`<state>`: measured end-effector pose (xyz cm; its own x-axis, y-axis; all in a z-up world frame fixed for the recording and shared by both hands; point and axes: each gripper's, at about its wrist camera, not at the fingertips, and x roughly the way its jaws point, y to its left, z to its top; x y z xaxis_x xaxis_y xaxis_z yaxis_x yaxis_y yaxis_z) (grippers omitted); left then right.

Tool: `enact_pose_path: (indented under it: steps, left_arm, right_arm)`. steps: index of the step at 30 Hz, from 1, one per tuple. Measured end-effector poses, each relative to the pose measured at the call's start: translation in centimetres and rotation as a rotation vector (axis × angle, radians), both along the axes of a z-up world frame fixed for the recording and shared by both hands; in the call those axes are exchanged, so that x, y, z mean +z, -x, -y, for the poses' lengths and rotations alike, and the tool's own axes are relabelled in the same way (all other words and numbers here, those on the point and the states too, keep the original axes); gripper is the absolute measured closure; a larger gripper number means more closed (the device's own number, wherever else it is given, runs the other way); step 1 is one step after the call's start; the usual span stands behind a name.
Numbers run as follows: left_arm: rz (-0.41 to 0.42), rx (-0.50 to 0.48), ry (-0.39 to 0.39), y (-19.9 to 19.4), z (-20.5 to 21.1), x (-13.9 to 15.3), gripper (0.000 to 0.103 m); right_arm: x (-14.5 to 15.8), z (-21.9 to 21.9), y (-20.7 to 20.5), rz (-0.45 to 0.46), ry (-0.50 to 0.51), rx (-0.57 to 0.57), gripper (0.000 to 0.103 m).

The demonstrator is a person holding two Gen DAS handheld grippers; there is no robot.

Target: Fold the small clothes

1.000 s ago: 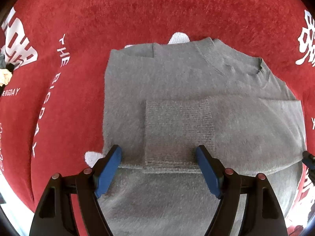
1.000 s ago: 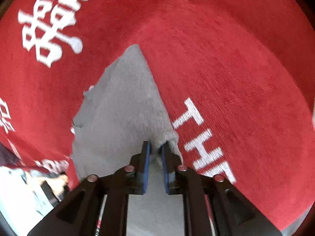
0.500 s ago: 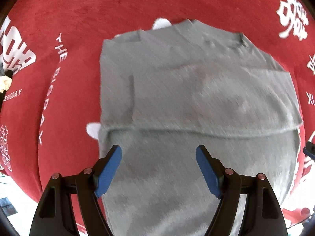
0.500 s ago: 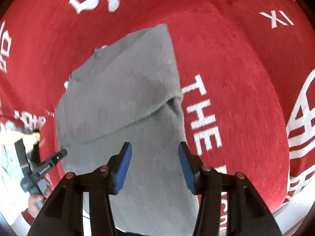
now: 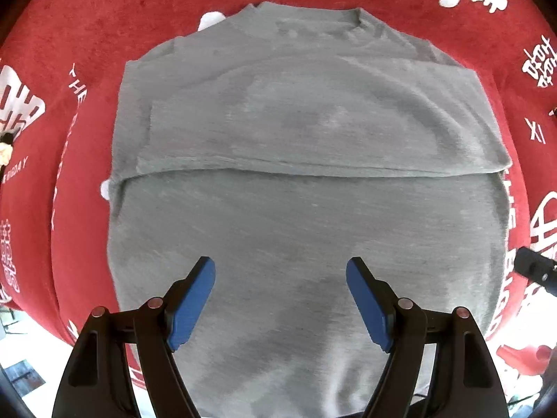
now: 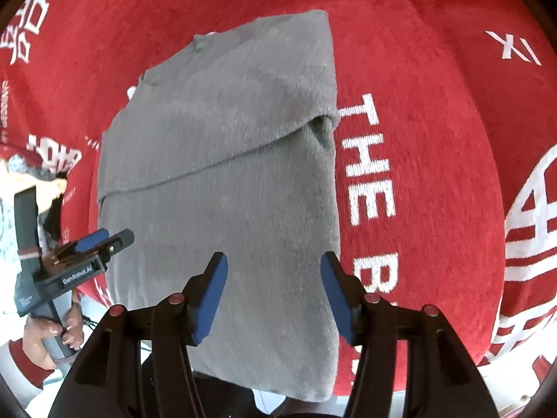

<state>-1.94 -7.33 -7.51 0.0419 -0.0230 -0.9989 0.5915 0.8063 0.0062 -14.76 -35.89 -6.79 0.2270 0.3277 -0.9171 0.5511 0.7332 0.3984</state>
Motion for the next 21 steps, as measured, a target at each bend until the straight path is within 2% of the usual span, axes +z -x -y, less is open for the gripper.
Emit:
enact_pose_path:
  steps: [7,13,21]
  left_arm:
    - [0.000,0.066,0.002,3.1,0.7,0.7,0.024]
    - [0.000,0.063,-0.003,6.1,0.1,1.6,0.024]
    - [-0.007,0.102,-0.002,7.1,-6.0,1.2,0.024]
  right_arm:
    - [0.3,1.0,0.8,0.004,-0.008,0.073,0.043]
    - [0.3,0.0,1.8,0.004,-0.022,0.089,0.043]
    - [-0.1,-5.1,3.2,-0.014,-0.029,0.085,0.043]
